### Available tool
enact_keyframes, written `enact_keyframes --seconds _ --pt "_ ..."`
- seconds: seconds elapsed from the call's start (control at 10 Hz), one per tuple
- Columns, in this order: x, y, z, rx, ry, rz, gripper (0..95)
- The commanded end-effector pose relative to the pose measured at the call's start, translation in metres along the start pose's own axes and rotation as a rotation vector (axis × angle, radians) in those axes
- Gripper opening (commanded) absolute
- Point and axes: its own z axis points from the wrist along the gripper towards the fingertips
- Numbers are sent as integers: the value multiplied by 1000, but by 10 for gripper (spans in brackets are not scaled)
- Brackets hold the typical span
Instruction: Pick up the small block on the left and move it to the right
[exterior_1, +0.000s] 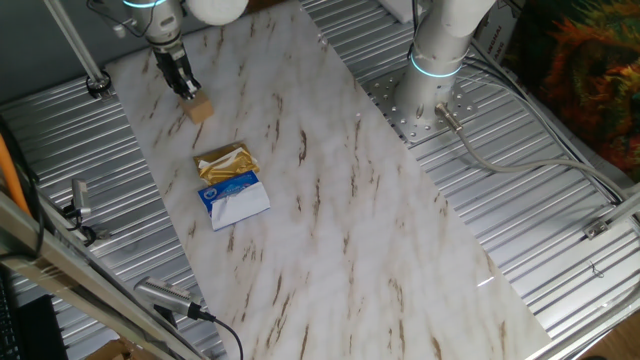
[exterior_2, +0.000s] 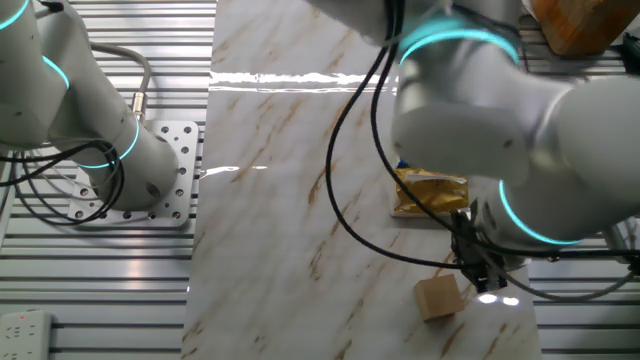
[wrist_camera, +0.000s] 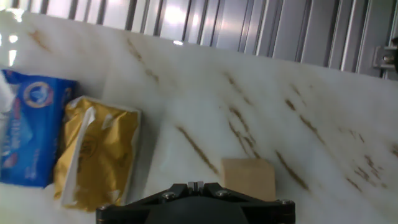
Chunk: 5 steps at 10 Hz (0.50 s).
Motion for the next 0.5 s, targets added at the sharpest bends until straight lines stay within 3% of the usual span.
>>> enact_keyframes --seconds 0.1,0.5 --pt "0 -1 -2 -8 1 -10 0" --pt "1 -1 -3 -4 -5 -5 0"
